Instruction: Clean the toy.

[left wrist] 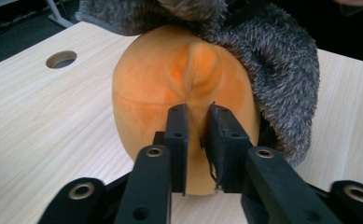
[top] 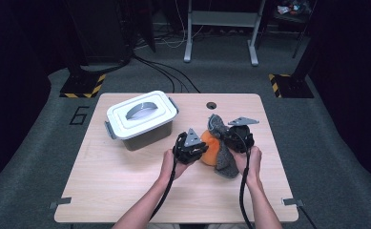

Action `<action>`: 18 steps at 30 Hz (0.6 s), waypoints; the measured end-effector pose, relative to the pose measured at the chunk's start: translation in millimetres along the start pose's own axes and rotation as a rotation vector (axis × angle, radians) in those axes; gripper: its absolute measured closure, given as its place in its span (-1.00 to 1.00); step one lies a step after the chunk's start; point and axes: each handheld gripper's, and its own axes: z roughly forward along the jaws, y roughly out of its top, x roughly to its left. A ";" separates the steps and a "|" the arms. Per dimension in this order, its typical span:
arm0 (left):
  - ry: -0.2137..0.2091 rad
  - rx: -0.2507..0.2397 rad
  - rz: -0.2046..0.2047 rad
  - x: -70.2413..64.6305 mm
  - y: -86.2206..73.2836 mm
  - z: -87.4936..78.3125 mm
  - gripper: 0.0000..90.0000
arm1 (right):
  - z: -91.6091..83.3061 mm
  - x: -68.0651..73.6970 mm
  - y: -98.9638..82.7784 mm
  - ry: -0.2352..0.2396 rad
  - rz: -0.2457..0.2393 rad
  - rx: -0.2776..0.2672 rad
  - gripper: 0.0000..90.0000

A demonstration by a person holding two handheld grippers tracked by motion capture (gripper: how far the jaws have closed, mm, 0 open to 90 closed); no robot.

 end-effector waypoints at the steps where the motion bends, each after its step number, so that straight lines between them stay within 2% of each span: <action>1: 0.016 -0.002 0.004 -0.5 1.3 -1.0 0.49 | 0.3 0.0 -1.1 0.002 0.008 0.000 0.80; 2: 0.016 -0.002 0.004 -0.5 1.3 -1.0 0.27 | 0.3 0.0 -1.1 0.002 0.008 0.000 0.80; 3: 0.018 -0.010 0.003 -2.2 5.1 -0.7 0.06 | -0.2 -0.2 -3.0 0.030 0.022 -0.011 0.80; 4: 0.018 -0.010 0.003 -2.2 5.1 -0.7 0.00 | -0.2 -0.2 -3.0 0.030 0.022 -0.011 0.80; 6: 0.025 0.016 0.034 -7.7 9.3 4.6 0.02 | -0.1 3.4 -3.2 0.040 0.023 -0.015 0.80; 7: 0.067 0.034 0.064 -11.0 9.9 9.2 0.29 | 0.7 8.3 -3.1 0.038 0.011 -0.015 0.81; 10: 0.046 0.024 0.020 -7.4 7.6 9.2 0.55 | -0.8 8.5 -3.9 0.011 -0.018 -0.016 0.81; 11: 0.046 0.024 0.020 -7.4 7.6 9.2 0.60 | -0.8 8.5 -3.9 0.011 -0.018 -0.016 0.81; 14: 0.050 0.027 0.029 -5.4 7.3 8.1 0.64 | -4.9 3.1 -5.1 -0.045 -0.029 -0.005 0.81; 17: 0.041 0.018 0.001 -4.2 6.0 7.8 0.66 | -6.5 -4.7 -7.3 -0.093 -0.019 0.002 0.81; 18: 0.042 0.017 0.006 -3.4 5.5 7.4 0.66 | -7.1 -8.7 -8.0 -0.099 -0.012 0.002 0.81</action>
